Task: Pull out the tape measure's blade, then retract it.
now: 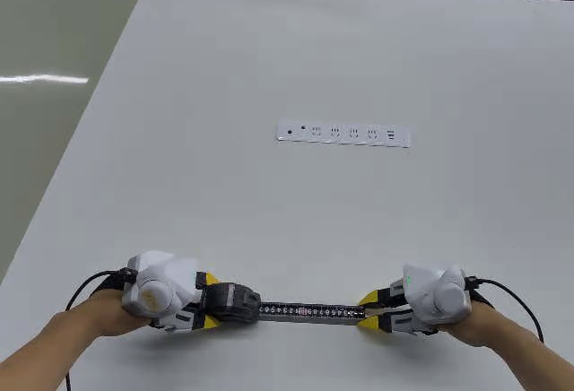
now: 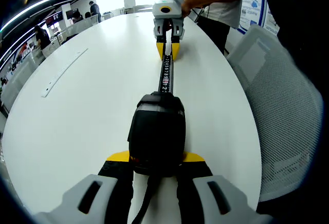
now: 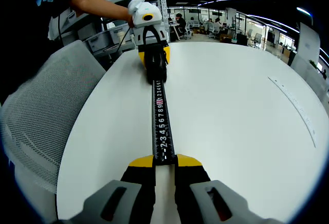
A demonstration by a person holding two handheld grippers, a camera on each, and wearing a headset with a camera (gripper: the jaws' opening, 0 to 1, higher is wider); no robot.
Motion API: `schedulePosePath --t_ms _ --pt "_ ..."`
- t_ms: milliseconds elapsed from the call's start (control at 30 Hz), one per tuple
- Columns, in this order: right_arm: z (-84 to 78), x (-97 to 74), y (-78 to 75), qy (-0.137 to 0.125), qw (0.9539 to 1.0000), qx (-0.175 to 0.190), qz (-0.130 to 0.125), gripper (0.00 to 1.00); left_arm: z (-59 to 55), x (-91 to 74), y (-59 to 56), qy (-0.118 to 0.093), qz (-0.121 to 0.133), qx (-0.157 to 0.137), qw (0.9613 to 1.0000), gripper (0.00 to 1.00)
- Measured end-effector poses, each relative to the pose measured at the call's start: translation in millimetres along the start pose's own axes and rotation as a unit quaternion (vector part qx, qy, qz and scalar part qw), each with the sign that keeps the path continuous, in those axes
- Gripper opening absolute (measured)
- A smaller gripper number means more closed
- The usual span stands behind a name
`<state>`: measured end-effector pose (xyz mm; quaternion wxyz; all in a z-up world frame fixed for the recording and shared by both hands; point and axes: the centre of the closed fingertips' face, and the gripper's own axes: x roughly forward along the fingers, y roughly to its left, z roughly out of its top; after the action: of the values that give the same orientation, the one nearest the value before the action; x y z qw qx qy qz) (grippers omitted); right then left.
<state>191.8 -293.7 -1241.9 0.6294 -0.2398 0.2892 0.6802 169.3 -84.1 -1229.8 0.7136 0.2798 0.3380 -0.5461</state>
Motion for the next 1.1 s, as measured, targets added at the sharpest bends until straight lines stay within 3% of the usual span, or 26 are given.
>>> schedulePosePath --t_ms 1100 --pt "-14.1 -15.8 -2.6 0.013 0.9999 0.003 -0.001 0.11 0.0 0.0 0.1 0.000 0.000 0.000 1.0000 0.28"
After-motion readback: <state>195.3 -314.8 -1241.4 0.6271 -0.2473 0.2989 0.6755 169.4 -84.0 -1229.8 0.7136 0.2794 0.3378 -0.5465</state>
